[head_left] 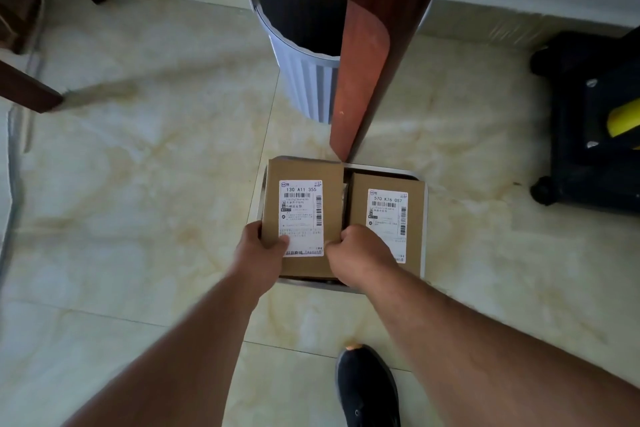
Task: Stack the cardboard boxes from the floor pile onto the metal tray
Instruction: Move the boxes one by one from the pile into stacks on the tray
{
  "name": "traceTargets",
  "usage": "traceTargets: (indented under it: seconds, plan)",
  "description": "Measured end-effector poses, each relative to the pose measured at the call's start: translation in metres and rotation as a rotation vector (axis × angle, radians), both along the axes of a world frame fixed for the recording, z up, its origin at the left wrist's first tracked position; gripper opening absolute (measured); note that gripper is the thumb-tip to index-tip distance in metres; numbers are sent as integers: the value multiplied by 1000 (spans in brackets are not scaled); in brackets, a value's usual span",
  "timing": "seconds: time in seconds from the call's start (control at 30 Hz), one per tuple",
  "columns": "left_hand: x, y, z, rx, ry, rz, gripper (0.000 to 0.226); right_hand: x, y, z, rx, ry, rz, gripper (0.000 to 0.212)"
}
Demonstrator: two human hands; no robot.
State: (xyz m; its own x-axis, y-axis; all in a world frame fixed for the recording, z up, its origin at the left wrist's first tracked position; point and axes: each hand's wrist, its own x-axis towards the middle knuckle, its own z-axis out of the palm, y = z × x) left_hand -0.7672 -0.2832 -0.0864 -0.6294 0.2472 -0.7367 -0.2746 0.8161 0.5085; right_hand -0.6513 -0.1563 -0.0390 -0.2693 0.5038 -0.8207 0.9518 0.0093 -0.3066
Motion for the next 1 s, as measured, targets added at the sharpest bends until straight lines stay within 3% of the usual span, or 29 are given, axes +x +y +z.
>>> traceTargets:
  seconds: [0.57, 0.73, 1.0]
  plan:
    - [9, 5, -14, -86, 19, -72, 43, -2, -10, -10, -102, -23, 55, 40]
    - [11, 3, -14, -173, 72, -101, 50, 5, -15, -7, -11, 1, 59, 51]
    - [13, 3, -3, -212, 80, -131, 55, 8, -17, -11, -42, 40, -28, 42]
